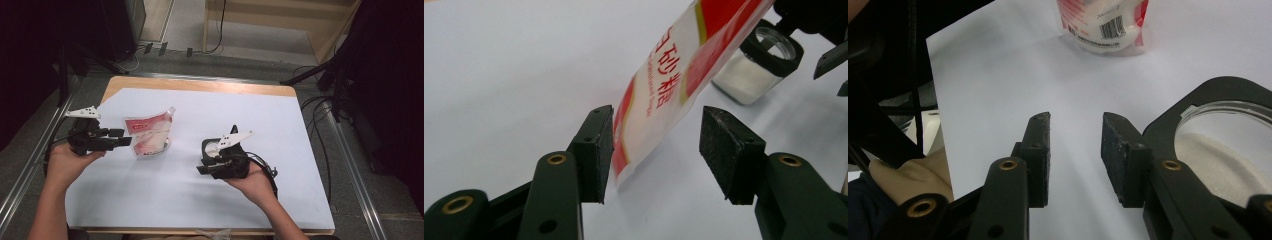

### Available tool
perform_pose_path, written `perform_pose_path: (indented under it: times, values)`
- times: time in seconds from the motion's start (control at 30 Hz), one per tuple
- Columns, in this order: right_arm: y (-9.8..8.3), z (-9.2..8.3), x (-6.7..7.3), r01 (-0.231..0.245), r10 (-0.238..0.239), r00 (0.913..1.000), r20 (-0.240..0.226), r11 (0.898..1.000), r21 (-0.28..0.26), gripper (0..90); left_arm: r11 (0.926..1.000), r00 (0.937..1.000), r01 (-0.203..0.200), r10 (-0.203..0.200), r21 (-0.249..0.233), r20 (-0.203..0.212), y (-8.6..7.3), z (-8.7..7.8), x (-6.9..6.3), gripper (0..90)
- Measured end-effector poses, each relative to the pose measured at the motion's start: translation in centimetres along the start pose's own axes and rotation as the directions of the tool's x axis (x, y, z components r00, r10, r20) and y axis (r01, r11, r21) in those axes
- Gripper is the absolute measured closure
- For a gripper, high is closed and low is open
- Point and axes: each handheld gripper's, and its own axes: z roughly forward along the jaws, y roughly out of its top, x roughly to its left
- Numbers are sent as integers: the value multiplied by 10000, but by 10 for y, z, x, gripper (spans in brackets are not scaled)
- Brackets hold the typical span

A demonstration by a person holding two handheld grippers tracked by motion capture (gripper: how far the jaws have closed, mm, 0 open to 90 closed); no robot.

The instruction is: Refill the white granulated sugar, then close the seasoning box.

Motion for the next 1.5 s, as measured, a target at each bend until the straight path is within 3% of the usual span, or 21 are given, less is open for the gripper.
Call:
perform_pose_path:
  times: [0.13,0.3,0.67,1.0,1.5]
  values:
    - [1,0,0,-119,119,9999,-40,9999,36,668,9998,9998,199,-199,26,-98,-4,-4,8,493]
    - [2,-2,0,-52,52,10000,-77,9999,92,695,9996,9982,278,-277,0,-532,-8,-5,14,493]
    - [12,-19,-3,-146,147,9998,-104,9998,129,896,9998,9971,196,-188,102,-736,-12,5,18,485]
    - [23,-45,-8,-134,137,9998,143,9998,-157,900,9992,9960,360,-346,156,-830,-12,11,19,482]
    - [26,-88,-23,-122,201,9916,1276,9980,-623,900,9983,9958,528,-507,252,-760,-11,16,20,442]
